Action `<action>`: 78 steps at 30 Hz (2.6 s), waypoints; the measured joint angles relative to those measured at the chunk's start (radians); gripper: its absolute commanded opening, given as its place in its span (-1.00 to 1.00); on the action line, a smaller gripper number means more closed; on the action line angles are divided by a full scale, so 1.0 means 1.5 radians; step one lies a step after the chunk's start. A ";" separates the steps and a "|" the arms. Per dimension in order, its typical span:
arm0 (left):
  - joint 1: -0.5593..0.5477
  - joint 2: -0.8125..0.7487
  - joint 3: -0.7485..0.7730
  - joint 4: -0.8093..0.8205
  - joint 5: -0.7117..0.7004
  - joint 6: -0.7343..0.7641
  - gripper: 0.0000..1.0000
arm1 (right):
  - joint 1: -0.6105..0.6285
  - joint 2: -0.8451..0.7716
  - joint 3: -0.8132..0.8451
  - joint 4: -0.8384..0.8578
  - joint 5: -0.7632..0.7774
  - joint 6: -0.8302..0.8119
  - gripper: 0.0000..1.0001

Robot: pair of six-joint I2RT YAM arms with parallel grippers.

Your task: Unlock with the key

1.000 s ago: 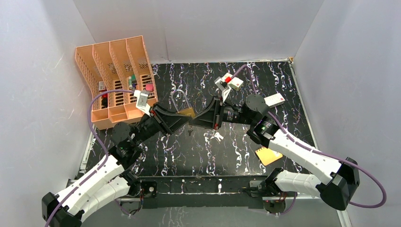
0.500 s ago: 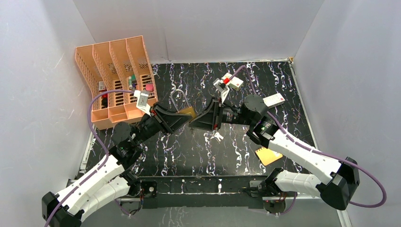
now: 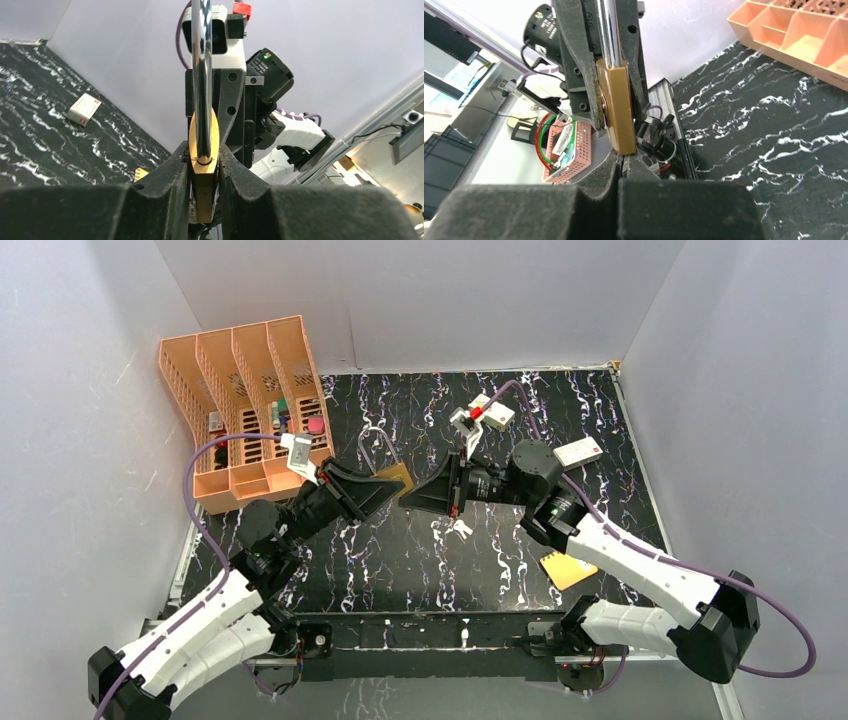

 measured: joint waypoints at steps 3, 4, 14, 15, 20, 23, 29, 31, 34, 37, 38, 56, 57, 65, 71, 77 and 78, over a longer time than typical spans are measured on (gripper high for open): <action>-0.005 -0.010 -0.008 -0.032 -0.031 0.017 -1.00 | 0.001 -0.014 -0.025 -0.020 0.013 -0.017 -1.00; -0.005 -0.011 -0.008 -0.041 -0.050 0.027 -1.00 | 0.001 -0.029 -0.050 -0.042 0.015 -0.023 -1.00; -0.003 -0.004 0.028 -0.102 -0.119 0.144 -1.00 | 0.004 -0.112 -0.112 -0.325 0.243 -0.085 -1.00; -0.003 0.002 0.037 -0.122 -0.117 0.166 -1.00 | 0.003 -0.104 -0.101 -0.364 0.305 -0.094 -1.00; -0.003 0.023 0.029 -0.215 -0.109 0.265 -1.00 | -0.077 -0.019 -0.102 -0.461 0.493 -0.122 -1.00; -0.003 0.024 -0.018 -0.242 -0.111 0.307 -1.00 | -0.151 0.039 -0.117 -0.457 0.528 -0.130 -1.00; -0.003 0.045 -0.089 -0.269 -0.104 0.372 -1.00 | -0.226 0.144 -0.119 -0.419 0.553 -0.163 -0.86; -0.003 0.060 -0.096 -0.269 -0.096 0.399 -1.00 | -0.239 0.182 -0.108 -0.404 0.544 -0.175 -0.51; -0.004 0.100 -0.096 -0.259 -0.077 0.447 -1.00 | -0.245 0.215 -0.084 -0.394 0.535 -0.193 -0.17; -0.004 0.129 -0.096 -0.258 -0.063 0.482 -1.00 | -0.246 0.217 -0.078 -0.397 0.529 -0.203 -0.01; -0.004 0.134 -0.097 -0.257 -0.059 0.492 -1.00 | -0.246 0.215 -0.073 -0.402 0.527 -0.207 0.03; -0.004 -0.006 -0.129 -0.266 -0.072 0.418 -1.00 | -0.069 0.299 0.061 -0.440 0.446 -0.307 -0.03; -0.004 -0.021 -0.129 -0.272 -0.074 0.411 -1.00 | -0.069 0.298 0.062 -0.438 0.448 -0.307 -0.04; -0.004 -0.100 -0.132 -0.340 -0.112 0.350 -1.00 | -0.068 0.360 0.102 -0.469 0.501 -0.335 -0.07; -0.004 -0.127 -0.152 -0.364 -0.140 0.310 -1.00 | -0.052 0.411 0.120 -0.509 0.527 -0.338 -0.13; -0.004 -0.134 -0.155 -0.382 -0.145 0.292 -1.00 | -0.030 0.446 0.142 -0.533 0.557 -0.337 -0.12; -0.004 -0.137 -0.157 -0.382 -0.146 0.291 -1.00 | -0.027 0.446 0.143 -0.536 0.561 -0.335 -0.10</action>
